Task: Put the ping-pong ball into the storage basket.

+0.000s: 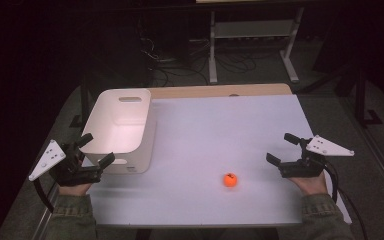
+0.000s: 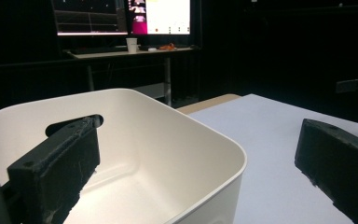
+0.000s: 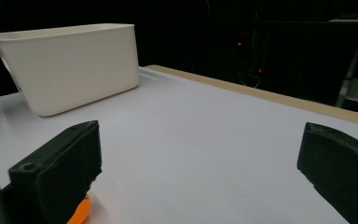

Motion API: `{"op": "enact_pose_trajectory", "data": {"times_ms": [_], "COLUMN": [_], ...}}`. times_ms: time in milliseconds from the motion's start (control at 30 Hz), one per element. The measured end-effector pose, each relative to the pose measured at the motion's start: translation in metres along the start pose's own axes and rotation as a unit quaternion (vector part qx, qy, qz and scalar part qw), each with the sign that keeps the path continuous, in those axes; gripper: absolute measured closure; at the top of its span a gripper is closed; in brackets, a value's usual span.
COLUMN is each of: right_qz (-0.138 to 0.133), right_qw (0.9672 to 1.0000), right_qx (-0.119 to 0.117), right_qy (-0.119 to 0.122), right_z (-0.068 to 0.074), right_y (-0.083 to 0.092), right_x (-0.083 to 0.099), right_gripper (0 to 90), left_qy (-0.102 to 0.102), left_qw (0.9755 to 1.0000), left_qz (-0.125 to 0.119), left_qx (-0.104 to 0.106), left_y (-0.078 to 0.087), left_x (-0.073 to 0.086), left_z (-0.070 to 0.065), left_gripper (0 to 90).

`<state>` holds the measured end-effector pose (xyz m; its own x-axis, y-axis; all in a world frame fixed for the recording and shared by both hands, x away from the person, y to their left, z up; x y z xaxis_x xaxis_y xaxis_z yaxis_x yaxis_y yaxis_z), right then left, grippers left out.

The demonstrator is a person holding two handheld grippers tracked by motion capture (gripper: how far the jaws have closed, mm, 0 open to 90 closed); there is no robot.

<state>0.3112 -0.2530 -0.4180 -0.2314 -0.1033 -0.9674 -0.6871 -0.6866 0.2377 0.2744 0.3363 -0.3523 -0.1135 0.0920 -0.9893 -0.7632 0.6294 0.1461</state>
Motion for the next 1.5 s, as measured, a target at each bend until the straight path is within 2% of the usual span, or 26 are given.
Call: {"op": "enact_pose_trajectory", "data": {"times_ms": [200, 233, 533, 700, 1267, 1500], "right_qz": [0.002, -0.007, -0.011, -0.004, -0.003, -0.001], "right_qw": [0.9999, 0.9999, 0.9998, 0.9999, 0.9999, 1.0000], "right_qx": [0.000, 0.000, 0.005, 0.002, 0.006, 0.002], "right_qy": [-0.011, -0.014, -0.017, -0.014, -0.009, -0.008], "right_z": [-0.001, -0.001, -0.003, -0.002, -0.002, -0.001], "right_y": [0.001, 0.002, 0.006, 0.004, 0.004, 0.003], "right_x": [0.001, 0.000, -0.001, 0.000, -0.001, -0.001], "right_gripper": [0.0, 0.0, 0.0, 0.0, 0.0, 0.0], "left_qy": [0.003, 0.000, -0.001, -0.009, -0.038, -0.046], "left_qw": [1.0000, 0.9999, 0.9996, 0.9991, 0.9978, 0.9963], "left_qz": [0.001, 0.002, 0.025, 0.040, 0.051, 0.067], "left_qx": [-0.008, -0.012, -0.014, -0.008, 0.015, 0.029], "left_y": [0.001, 0.001, -0.003, -0.007, -0.018, -0.026], "left_x": [0.002, 0.002, 0.001, -0.005, -0.029, -0.038], "left_z": [-0.002, -0.004, -0.005, -0.006, -0.015, -0.019], "left_gripper": [0.0, 0.0, 0.0, 0.0, 0.0, 0.0]}}
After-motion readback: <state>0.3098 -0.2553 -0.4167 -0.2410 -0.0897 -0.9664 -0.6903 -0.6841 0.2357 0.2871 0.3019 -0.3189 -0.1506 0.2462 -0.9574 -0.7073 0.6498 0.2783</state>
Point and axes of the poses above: each handheld gripper's, and its own axes: y roughly backward along the jaws, x roughly out of its underside, z roughly to its left, the point moved 2 cm from there along -y, roughly forward along the jaws, and after that the axes turned 3 degrees about z, right-handed, at the moved point
